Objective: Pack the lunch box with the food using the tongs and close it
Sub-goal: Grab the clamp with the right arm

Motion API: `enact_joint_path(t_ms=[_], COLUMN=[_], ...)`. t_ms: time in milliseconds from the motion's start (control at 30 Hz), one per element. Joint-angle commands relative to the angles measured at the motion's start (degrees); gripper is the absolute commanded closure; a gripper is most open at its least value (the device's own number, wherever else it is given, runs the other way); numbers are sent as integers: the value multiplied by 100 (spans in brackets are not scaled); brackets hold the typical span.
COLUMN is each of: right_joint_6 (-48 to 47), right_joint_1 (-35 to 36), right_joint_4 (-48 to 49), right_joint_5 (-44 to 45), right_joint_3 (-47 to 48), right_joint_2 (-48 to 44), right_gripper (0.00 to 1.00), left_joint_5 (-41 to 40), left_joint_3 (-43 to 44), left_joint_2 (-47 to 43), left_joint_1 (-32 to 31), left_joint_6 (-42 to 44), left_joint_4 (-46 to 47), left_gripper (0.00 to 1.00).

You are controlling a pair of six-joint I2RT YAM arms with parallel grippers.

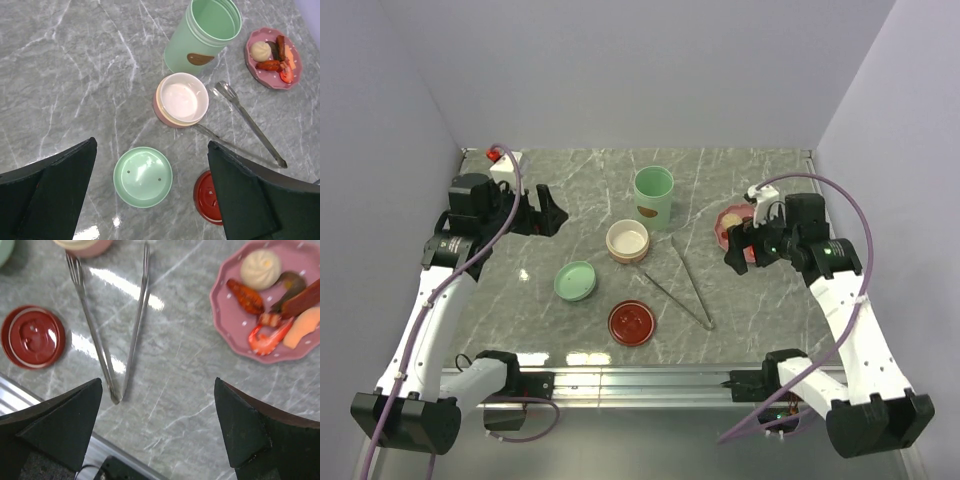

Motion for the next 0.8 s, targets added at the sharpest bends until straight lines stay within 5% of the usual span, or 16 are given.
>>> enact_joint_path(t_ms=[0, 300, 767], right_joint_6=[-185, -18, 290], right_joint_1=[132, 965, 2399], right_joint_4=[-319, -398, -240], right_joint_5=[103, 920, 1378], right_joint_3=[-137, -323, -51], right_joint_2=[215, 1031, 3421], right_gripper=[0, 0, 0], left_joint_5=[-240, 804, 1122], left_joint_3=[359, 641, 817], left_joint_2=[-58, 196, 381], left_joint_1=[13, 171, 276], left_joint_6=[148, -54, -125], left_joint_4=[40, 101, 101], left_gripper=[1, 0, 1])
